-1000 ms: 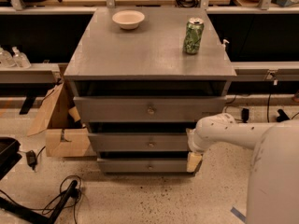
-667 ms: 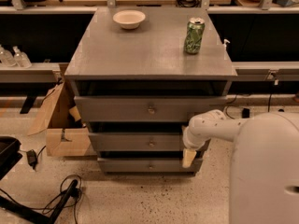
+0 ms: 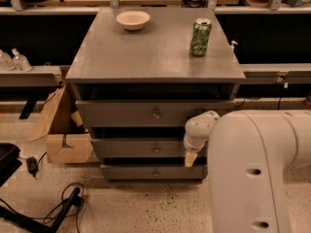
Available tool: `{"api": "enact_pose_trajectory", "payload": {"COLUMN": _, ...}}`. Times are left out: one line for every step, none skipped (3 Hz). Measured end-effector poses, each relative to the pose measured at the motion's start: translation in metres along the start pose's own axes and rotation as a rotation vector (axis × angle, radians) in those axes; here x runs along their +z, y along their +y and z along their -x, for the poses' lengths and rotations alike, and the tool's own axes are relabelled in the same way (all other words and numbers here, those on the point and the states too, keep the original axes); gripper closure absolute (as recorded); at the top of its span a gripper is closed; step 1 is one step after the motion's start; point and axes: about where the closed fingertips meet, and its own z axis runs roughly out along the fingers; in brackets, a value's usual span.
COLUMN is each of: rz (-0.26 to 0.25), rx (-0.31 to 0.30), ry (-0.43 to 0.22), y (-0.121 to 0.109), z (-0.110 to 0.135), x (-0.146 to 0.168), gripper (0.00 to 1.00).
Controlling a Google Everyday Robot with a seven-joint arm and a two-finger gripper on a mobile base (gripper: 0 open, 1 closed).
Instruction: Open middle drawer
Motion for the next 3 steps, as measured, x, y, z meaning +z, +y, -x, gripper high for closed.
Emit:
{"api": "enact_pose_trajectory", "payload": {"rz": 0.052, "rx": 0.012, "ry": 0.005, "y": 0.0057, "z": 0.0, "x": 0.0242, "gripper": 0.41}}
{"api": "enact_pose_trajectory", "payload": {"rz": 0.053, "rx": 0.013, "ry": 0.005, "y": 0.0042, "z": 0.0006, "x": 0.0187, "gripper": 0.72}}
{"api": "enact_pose_trajectory", "payload": {"rz": 0.053, "rx": 0.013, "ry": 0.005, "y": 0.003, "z": 0.0011, "x": 0.0144, "gripper": 0.95}}
